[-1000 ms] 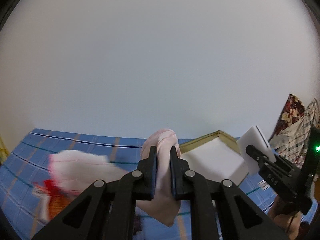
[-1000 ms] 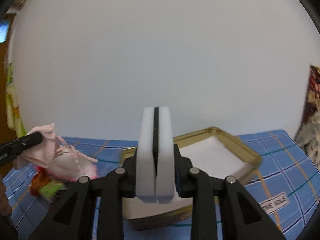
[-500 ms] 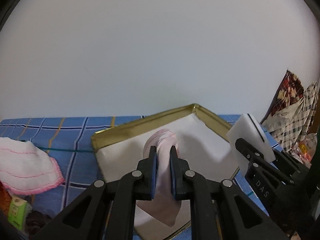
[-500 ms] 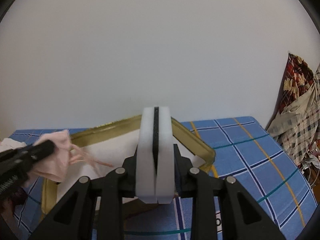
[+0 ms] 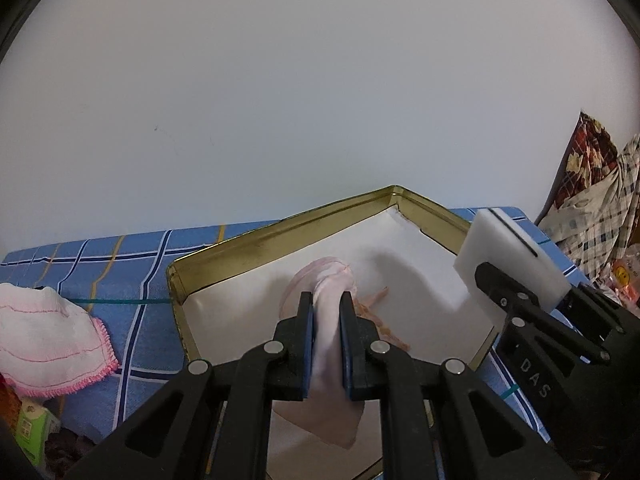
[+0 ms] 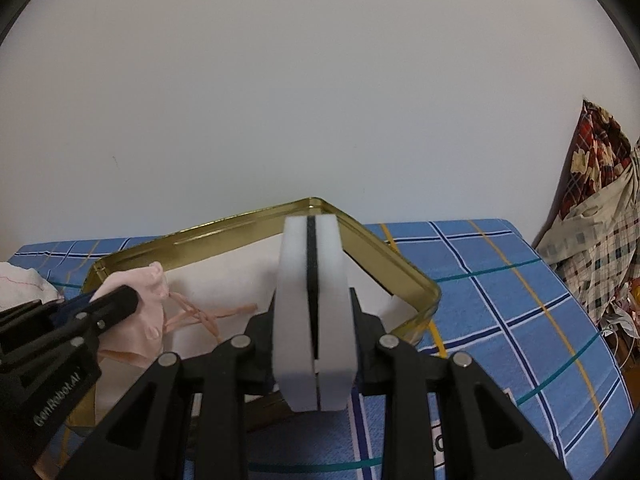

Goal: Organize soft objects
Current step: 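Carry the pink bra with the left gripper into the tin tray, then open the left gripper to release the bra and withdraw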

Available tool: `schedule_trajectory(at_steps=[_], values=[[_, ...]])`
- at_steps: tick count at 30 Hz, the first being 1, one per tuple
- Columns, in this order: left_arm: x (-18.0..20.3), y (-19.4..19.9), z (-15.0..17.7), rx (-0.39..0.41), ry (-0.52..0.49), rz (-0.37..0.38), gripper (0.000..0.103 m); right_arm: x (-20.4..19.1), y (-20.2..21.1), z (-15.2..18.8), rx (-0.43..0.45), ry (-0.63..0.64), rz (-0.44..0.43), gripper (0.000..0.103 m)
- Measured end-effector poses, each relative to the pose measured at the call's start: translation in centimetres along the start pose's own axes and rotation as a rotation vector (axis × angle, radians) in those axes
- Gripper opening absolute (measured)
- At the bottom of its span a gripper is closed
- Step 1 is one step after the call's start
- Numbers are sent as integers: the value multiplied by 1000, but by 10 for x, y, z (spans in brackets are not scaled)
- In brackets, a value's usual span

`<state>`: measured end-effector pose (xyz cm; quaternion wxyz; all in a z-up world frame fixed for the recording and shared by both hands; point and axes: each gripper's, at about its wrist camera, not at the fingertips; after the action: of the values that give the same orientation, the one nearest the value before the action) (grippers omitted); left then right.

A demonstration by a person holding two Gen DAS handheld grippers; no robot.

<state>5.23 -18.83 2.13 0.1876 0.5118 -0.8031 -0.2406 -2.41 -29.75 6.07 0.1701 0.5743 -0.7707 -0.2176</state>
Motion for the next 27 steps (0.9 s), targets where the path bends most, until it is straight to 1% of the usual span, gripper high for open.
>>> schedule_trajectory(at_steps=[4, 8, 9, 10, 11, 12, 13, 15, 17, 19, 22, 27], values=[[3, -3, 3, 2, -28, -41, 13, -1, -5, 1, -10, 3, -6, 28], [0, -4, 5, -11, -10, -37, 13, 1, -9, 1, -27, -26, -60, 29], [0, -3, 5, -9, -11, -44, 12, 3, -8, 1, -26, -42, -79, 41], [-1, -2, 6, -5, -6, -58, 19, 5, -5, 0, -15, -62, -95, 67], [-3, 1, 6, 0, 0, -63, 23, 6, -1, -1, 2, -75, -100, 82], [-5, 4, 6, 5, 6, -68, 38, 9, 6, -2, 45, -97, -85, 92], [-8, 11, 6, 18, 14, -83, 64, 11, 14, -2, 91, -113, -96, 98], [-12, 22, 7, 58, 34, -123, 90, 15, 25, -3, 146, -137, -110, 103], [-18, 39, 9, 128, 43, -168, 90, 15, 29, -4, 165, -142, -107, 103], [-21, 46, 9, 152, 27, -196, 91, 14, 29, -5, 159, -138, -97, 103], [-29, 52, 15, 157, 23, -238, 91, 15, 26, -5, 140, -147, -113, 103], [-47, 55, 24, 132, 51, -255, 91, 17, 29, -4, 158, -149, -106, 103]])
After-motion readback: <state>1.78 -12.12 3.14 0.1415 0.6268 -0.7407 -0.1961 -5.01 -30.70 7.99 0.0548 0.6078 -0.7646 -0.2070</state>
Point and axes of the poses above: each gripper's, at about its wrist camera, not at the fingertips, and y roughly against the way its jaws point, x to its right, z to its underside
